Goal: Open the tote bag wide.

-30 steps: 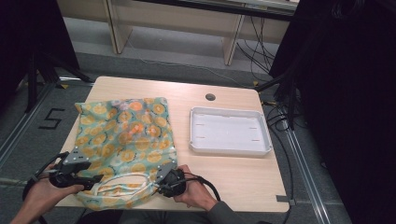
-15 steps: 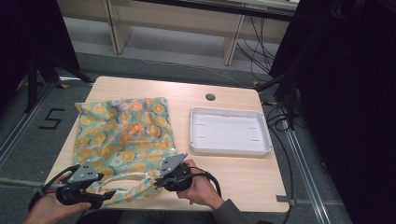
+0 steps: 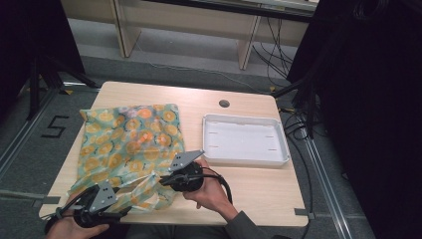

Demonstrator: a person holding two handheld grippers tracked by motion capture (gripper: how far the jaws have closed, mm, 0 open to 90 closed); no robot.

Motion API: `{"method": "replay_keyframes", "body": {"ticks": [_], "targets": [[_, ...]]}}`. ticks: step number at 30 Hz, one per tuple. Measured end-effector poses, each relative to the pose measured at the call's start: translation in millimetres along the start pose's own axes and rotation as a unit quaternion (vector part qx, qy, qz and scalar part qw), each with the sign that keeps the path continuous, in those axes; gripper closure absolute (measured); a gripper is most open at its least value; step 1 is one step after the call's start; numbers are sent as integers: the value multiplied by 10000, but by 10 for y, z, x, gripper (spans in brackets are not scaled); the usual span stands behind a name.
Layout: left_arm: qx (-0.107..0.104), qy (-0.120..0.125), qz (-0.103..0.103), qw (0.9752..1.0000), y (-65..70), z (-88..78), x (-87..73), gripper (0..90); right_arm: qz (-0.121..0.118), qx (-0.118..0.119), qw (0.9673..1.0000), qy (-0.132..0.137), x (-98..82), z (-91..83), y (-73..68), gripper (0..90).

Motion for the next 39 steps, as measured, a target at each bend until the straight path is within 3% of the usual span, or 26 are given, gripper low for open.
{"method": "replay_keyframes", "body": {"ticks": [1,2,3,5,6,9,13,15,18,19,20,21,22,23,25,26,28,31,33,35,37,39], "targets": [[-17,-5,127,9999,-21,7,0,561,-70,30,9999,78,13,9,15,900],[-23,86,60,9999,-42,13,6,666,-136,8,9999,93,19,4,35,900],[-47,154,-35,9999,-60,-3,17,769,-47,-28,10000,51,19,-16,36,900],[-94,245,-15,9997,-121,-68,67,851,-17,-51,10000,60,24,-43,52,900],[-75,226,19,9997,-150,-106,91,878,-131,-57,9999,88,32,-48,84,900],[-25,324,188,9993,-311,-216,227,889,-42,-86,9998,175,63,-65,149,900],[189,274,271,9991,-696,-239,492,888,80,-313,9992,230,180,-58,299,900],[262,316,184,9990,-896,-167,608,887,84,-476,9984,306,249,-27,411,900],[340,173,35,9993,-1187,-5,710,884,106,-777,9960,429,333,55,639,900],[366,80,18,9993,-1264,45,718,885,154,-878,9952,401,349,104,733,900],[366,80,18,9993,-1264,45,718,886,154,-878,9952,401,349,104,733,900],[372,-72,-246,9990,-1437,229,706,888,176,-1199,9920,350,353,211,897,829],[489,-203,-305,9981,-1526,281,688,890,226,-1331,9904,284,344,232,932,796],[538,-400,-231,9975,-1626,315,666,891,222,-1491,9882,284,338,264,972,740],[549,-462,-457,9964,-1769,408,625,892,259,-1667,9853,258,333,261,988,636],[587,-469,-602,9954,-1831,454,602,893,145,-1745,9843,234,333,236,994,607],[597,-549,-628,9947,-1895,488,573,892,135,-1797,9834,194,333,203,973,566],[655,-671,-934,9912,-2054,591,455,891,-133,-1713,9846,309,371,96,832,526],[667,-694,-1071,9896,-2096,611,417,891,-254,-1465,9882,374,398,74,724,526],[737,-613,-1108,9892,-2122,634,393,891,-292,-1243,9916,205,384,118,609,519],[720,-678,-1093,9891,-2128,649,376,889,-407,-1415,9890,-121,332,230,606,485],[678,-770,-1102,9886,-2124,660,362,882,-336,-1541,9863,-480,251,372,665,478]]}}
Point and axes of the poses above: each handheld gripper's, and its own axes: z roughly forward along the jaws, x roughly out of its top, y roughly to its right, the point moved 5 cm from there along z, roughly forward along the jaws, and after that the axes turned 5 degrees about y, right-handed, at the moved point
